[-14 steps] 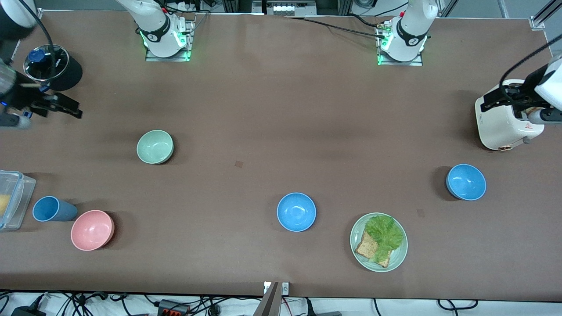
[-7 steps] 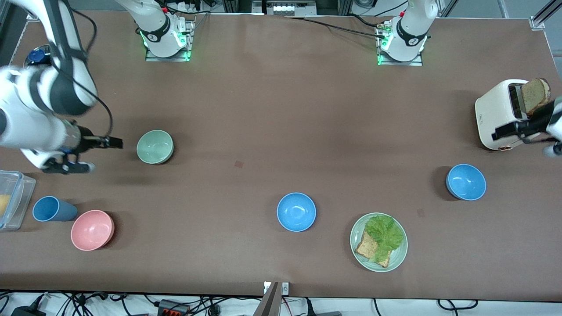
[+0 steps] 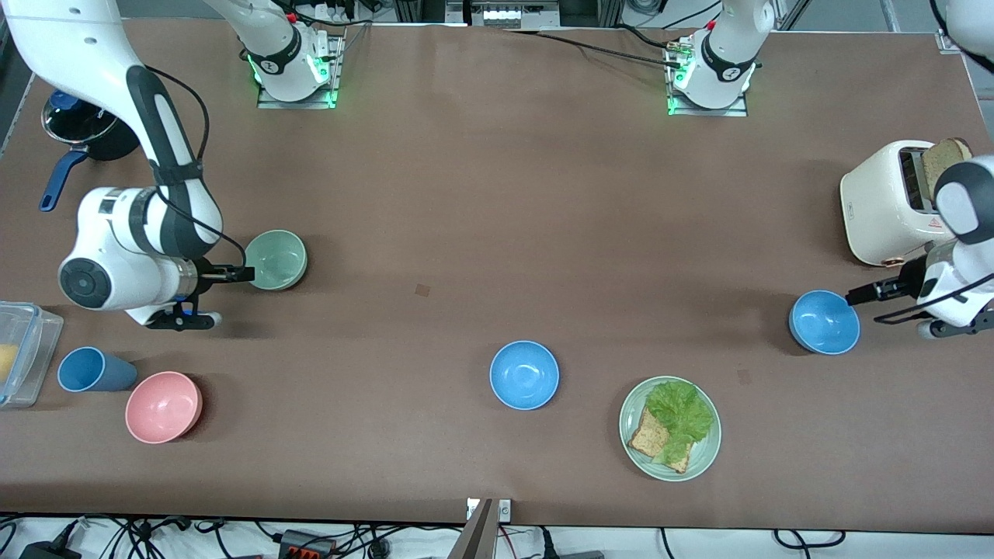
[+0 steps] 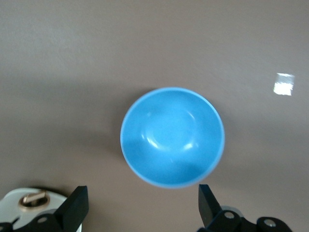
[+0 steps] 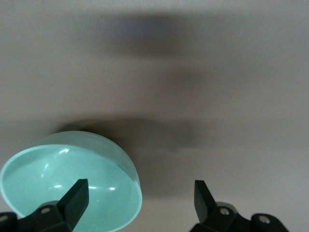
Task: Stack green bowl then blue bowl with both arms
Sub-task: 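Grasp the green bowl with the right gripper while the left gripper grasps the blue bowl, then carry the green bowl to the table middle with the right gripper and set it down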
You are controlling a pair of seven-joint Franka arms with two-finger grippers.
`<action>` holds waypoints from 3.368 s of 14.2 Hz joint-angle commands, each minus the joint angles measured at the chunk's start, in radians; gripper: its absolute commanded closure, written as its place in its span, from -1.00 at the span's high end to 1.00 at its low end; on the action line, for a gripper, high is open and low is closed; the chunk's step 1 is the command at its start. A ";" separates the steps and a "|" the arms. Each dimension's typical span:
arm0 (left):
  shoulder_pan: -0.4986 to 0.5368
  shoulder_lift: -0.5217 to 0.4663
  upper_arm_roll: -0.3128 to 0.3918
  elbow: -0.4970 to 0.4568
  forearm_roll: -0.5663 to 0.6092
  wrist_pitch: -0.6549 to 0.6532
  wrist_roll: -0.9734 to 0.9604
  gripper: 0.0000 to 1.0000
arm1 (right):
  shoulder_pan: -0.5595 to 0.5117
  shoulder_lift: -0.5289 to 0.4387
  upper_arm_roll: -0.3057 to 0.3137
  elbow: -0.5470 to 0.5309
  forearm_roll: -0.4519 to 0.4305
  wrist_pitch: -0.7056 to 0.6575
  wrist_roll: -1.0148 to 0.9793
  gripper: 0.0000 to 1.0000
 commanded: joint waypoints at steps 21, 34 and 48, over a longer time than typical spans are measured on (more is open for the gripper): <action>0.074 0.172 -0.032 0.000 -0.013 0.190 0.231 -0.32 | 0.343 0.089 0.257 0.250 0.149 -0.010 0.435 -1.00; 0.211 0.045 -0.259 0.003 -0.010 -0.044 0.278 -0.99 | 0.589 0.215 0.257 0.244 0.238 0.107 0.627 -1.00; 0.117 -0.126 -0.601 0.015 -0.151 -0.347 -0.301 -0.99 | 0.172 -0.041 0.190 0.547 0.127 -0.330 0.531 1.00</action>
